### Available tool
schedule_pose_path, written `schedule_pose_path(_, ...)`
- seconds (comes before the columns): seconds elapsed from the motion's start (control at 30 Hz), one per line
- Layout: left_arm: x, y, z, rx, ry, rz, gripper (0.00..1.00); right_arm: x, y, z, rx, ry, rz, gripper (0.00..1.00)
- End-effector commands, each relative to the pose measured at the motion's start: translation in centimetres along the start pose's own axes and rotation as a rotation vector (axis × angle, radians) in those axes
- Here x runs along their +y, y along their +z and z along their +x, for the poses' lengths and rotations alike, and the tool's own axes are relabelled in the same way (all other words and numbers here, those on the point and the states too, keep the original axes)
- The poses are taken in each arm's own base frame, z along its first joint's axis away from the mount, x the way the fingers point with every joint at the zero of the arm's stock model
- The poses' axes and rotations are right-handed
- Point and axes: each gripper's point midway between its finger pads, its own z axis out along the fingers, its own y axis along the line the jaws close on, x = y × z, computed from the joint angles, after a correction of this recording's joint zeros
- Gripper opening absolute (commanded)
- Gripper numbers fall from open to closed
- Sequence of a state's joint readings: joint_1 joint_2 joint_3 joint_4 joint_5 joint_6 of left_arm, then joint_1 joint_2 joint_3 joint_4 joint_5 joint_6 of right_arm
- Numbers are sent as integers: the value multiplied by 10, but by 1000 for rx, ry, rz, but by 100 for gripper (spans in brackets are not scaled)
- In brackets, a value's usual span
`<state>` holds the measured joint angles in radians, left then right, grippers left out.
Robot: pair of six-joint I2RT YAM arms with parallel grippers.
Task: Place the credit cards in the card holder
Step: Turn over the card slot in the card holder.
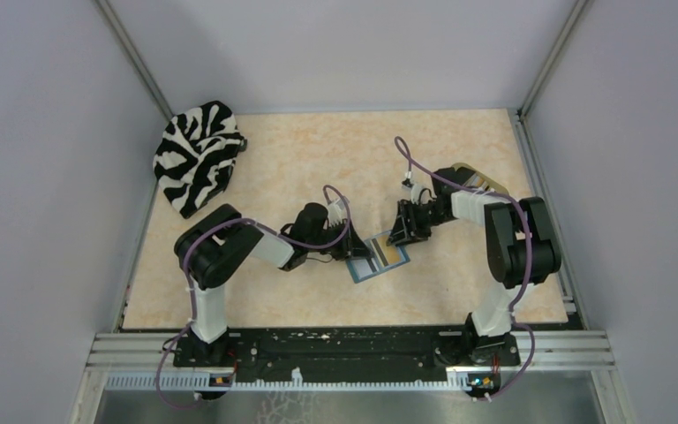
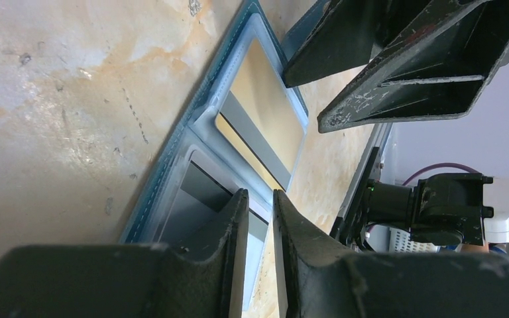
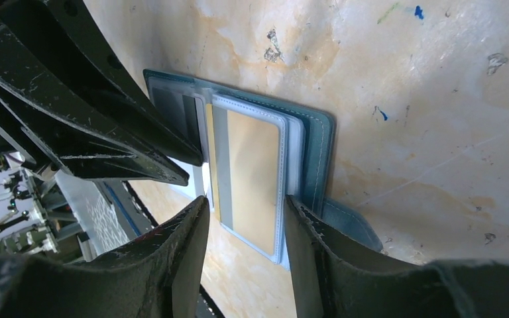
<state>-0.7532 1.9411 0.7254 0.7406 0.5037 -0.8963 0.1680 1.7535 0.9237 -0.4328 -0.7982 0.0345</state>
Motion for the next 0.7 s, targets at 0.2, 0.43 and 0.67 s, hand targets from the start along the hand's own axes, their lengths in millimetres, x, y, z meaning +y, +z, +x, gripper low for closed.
schedule_pose_path(0.2, 14, 6, 9, 32, 2, -34, 24, 5, 8, 1, 24, 9, -28, 45)
schedule_pose_path(0.43, 17, 7, 11, 40, 0, -40, 22, 32, 1, -4, -2, 4, -164, 43)
schedule_pose_path(0.67, 17, 8, 11, 42, 2, -42, 21, 46, -6, -8, -21, 21, -251, 41)
